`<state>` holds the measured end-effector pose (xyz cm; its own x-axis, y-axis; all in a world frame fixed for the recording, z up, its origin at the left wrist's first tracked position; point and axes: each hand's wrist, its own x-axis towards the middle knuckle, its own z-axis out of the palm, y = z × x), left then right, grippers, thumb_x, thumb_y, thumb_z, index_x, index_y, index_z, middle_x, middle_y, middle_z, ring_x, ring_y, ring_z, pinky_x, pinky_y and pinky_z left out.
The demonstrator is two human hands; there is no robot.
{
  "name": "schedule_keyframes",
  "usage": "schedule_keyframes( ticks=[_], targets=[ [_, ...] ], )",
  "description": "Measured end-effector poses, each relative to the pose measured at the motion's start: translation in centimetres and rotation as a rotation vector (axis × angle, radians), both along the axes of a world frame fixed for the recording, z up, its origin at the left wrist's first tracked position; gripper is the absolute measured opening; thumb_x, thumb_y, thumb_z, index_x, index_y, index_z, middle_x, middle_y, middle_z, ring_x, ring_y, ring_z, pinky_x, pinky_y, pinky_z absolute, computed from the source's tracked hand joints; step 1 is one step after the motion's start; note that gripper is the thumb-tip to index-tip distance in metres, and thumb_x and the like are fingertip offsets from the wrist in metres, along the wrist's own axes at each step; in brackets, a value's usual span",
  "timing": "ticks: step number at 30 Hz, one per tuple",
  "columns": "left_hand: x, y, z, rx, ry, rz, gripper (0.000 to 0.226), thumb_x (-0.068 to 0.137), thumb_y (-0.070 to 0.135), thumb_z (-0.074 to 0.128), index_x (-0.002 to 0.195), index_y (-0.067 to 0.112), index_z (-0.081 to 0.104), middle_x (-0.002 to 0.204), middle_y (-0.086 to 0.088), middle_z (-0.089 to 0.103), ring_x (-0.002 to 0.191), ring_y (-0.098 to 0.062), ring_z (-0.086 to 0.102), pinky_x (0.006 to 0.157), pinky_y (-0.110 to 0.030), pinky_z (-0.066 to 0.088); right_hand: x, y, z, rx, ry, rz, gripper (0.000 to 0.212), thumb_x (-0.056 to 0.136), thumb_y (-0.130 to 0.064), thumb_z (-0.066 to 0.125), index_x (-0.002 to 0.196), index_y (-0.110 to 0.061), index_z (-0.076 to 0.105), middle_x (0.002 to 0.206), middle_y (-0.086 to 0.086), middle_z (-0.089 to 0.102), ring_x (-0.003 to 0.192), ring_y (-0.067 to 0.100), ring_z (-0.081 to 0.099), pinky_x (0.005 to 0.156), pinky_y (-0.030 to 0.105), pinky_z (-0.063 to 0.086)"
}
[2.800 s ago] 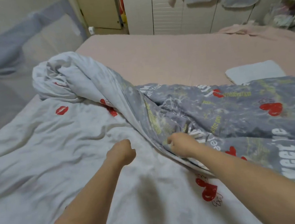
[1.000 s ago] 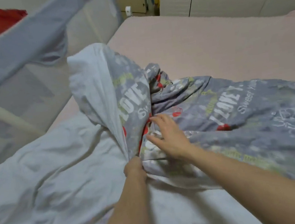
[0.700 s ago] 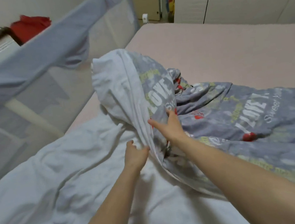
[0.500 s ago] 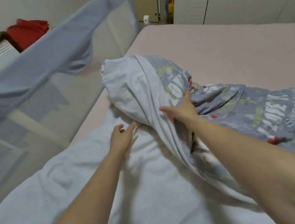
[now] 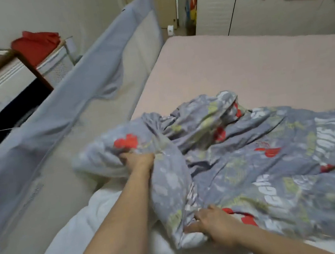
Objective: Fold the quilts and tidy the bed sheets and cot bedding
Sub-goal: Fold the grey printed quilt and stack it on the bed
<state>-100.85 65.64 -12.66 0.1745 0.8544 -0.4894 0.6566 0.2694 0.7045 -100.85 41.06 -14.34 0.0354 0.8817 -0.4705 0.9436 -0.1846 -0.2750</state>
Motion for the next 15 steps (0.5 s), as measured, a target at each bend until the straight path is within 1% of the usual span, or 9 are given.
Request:
schedule_keyframes(
  ticks=[2,4,6,8,9,10,11,13,15],
  targets=[
    [-3.3,0.1,-0.2,-0.073,-0.145,0.123,0.088,0.065,0.013,0.078,0.14,0.002,0.032,0.136,-0.019,0.051,0.118,-0.033,0.056,0.099,-0.045,0.047,0.7,-0.4,0.8,-0.05,-0.003,-0.075,0.054,0.091,-0.018,0.051,0.142,-0.035,0.042,0.129,0.015,0.05,0.119,0.03,0.048,0.094,0.036,0.033],
    [-6.9,-1.5,0.2,0.018,-0.11,-0.07,0.079,0.073,0.019,0.077,0.141,0.009,0.038,0.136,-0.014,0.054,0.121,-0.031,0.055,0.103,-0.042,0.044,1.3,-0.3,2.0,-0.059,-0.036,-0.124,0.052,0.085,-0.021,0.057,0.135,-0.036,0.05,0.125,0.011,0.052,0.117,0.03,0.049,0.095,0.036,0.036],
    [-10.7,-4.0,0.8,0.06,0.126,-0.507,0.067,0.086,0.031,0.066,0.144,0.014,0.039,0.143,-0.01,0.049,0.127,-0.029,0.049,0.105,-0.032,0.038,1.3,-0.1,3.4,-0.097,-0.104,-0.155,0.049,0.082,-0.022,0.061,0.129,-0.036,0.055,0.122,0.009,0.052,0.117,0.03,0.048,0.096,0.036,0.037],
    [-13.6,-6.1,2.0,0.021,0.527,-0.963,0.051,0.09,0.032,0.059,0.136,0.01,0.052,0.14,-0.01,0.052,0.123,-0.027,0.053,0.099,-0.03,0.041,1.2,0.2,4.4,-0.2,-0.117,-0.182,0.046,0.082,-0.021,0.062,0.127,-0.028,0.058,0.123,0.012,0.053,0.117,0.031,0.049,0.095,0.035,0.039],
    [-14.9,-6.9,3.2,0.01,0.653,-1.089,0.047,0.088,0.03,0.061,0.13,0.009,0.058,0.134,-0.01,0.057,0.118,-0.025,0.057,0.095,-0.029,0.044,0.7,0.4,5.2,-0.255,-0.079,-0.199,0.043,0.083,-0.019,0.063,0.126,-0.022,0.059,0.123,0.013,0.056,0.116,0.031,0.052,0.093,0.034,0.042],
    [-15.9,-7.5,4.6,0.007,0.69,-1.158,0.045,0.086,0.03,0.062,0.126,0.01,0.059,0.131,-0.009,0.059,0.115,-0.024,0.058,0.093,-0.029,0.045,0.1,0.7,6.0,-0.292,-0.032,-0.236,0.041,0.084,-0.018,0.063,0.125,-0.018,0.06,0.125,0.013,0.057,0.116,0.03,0.054,0.091,0.033,0.044],
    [-16.9,-7.9,6.1,0.009,0.655,-1.155,0.045,0.087,0.032,0.061,0.127,0.011,0.058,0.131,-0.008,0.059,0.115,-0.024,0.057,0.092,-0.029,0.045,-0.6,0.9,6.9,-0.28,0.006,-0.284,0.04,0.087,-0.018,0.061,0.127,-0.016,0.058,0.129,0.012,0.057,0.117,0.029,0.054,0.091,0.032,0.044],
    [-18.9,-8.2,9.8,0.096,0.563,-1.116,0.048,0.091,0.039,0.055,0.133,0.015,0.052,0.132,-0.006,0.057,0.119,-0.024,0.054,0.095,-0.031,0.044,-2.0,1.7,9.2,-0.183,0.045,-0.359,0.041,0.09,-0.013,0.052,0.13,-0.017,0.056,0.132,0.01,0.056,0.119,0.027,0.053,0.092,0.029,0.043],
    [-21.7,-7.8,13.5,0.207,0.55,-1.099,0.047,0.093,0.044,0.051,0.133,0.019,0.051,0.131,-0.004,0.058,0.121,-0.023,0.052,0.096,-0.034,0.044,-3.7,2.9,11.9,-0.069,0.086,-0.398,0.04,0.09,-0.009,0.047,0.127,-0.017,0.059,0.127,0.009,0.06,0.114,0.024,0.056,0.087,0.027,0.044]
  ],
)
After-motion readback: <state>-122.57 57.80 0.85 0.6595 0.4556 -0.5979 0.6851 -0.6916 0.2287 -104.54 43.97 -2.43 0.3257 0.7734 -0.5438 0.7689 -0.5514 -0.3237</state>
